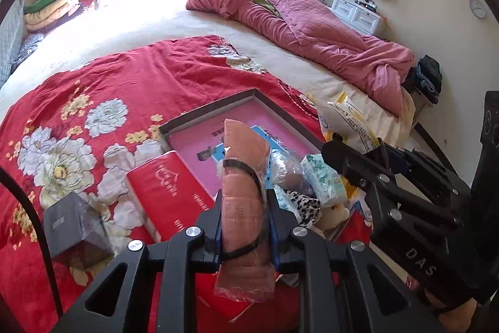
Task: Organize soft objects
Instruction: 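Carry the pink pouch and yellow snack packet above the pink tray, then lower and open left gripper on the pouch while right gripper releases the snack packet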
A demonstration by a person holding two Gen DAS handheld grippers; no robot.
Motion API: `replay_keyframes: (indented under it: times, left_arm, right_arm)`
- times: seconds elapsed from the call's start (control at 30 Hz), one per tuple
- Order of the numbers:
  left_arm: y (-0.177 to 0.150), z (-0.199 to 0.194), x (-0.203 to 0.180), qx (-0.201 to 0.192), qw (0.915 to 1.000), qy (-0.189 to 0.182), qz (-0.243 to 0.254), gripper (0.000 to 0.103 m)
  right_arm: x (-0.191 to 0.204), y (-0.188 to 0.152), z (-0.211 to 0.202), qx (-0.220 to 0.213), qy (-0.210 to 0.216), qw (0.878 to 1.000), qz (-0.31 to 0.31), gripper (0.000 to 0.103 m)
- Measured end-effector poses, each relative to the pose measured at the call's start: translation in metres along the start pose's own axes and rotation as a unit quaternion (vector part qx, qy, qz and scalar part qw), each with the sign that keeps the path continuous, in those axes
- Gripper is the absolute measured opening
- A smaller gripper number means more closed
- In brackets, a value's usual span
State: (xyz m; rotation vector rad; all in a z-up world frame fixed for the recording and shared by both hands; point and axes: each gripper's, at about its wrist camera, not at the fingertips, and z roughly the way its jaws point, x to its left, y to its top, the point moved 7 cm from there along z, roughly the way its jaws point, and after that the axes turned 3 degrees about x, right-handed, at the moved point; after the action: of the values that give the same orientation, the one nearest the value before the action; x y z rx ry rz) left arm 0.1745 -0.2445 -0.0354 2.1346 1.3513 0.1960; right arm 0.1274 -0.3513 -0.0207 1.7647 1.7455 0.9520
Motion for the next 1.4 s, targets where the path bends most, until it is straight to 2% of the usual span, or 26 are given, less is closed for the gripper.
replay_keyframes:
  times: [0.17, 0.43, 0.8, 1.13, 1.2, 1.27, 1.4]
  left_arm:
    - [0.01, 0.034, -0.013, 0.03, 0.9994, 0.008, 0.018, 0.023]
    - [0.004, 0.069, -0.01, 0.066, 0.9973, 0.019, 0.025, 0.023]
    - [-0.001, 0.091, -0.005, 0.087, 0.9955, 0.024, 0.03, 0.023]
    - [-0.002, 0.098, 0.001, 0.097, 0.9947, 0.023, 0.024, 0.024]
    - [-0.003, 0.099, 0.002, 0.103, 0.9943, 0.019, 0.02, 0.024]
    - [-0.003, 0.1, 0.003, 0.106, 0.994, 0.015, 0.018, 0.024]
    - [-0.002, 0.101, 0.003, 0.111, 0.9936, 0.009, 0.019, 0.026]
  right_arm:
    - [-0.024, -0.009, 0.013, 0.013, 0.002, 1.0, 0.024, 0.039]
    - [-0.036, -0.033, 0.052, 0.059, 0.006, 0.998, 0.033, 0.039]
    - [-0.043, -0.052, 0.079, 0.097, 0.0, 0.995, 0.036, 0.04]
    - [-0.043, -0.053, 0.082, 0.097, 0.0, 0.995, 0.034, 0.041]
    - [-0.043, -0.052, 0.08, 0.094, 0.001, 0.995, 0.033, 0.043]
    - [-0.045, -0.052, 0.08, 0.093, 0.0, 0.995, 0.034, 0.055]
    - [-0.052, -0.046, 0.071, 0.074, -0.005, 0.996, 0.045, 0.059]
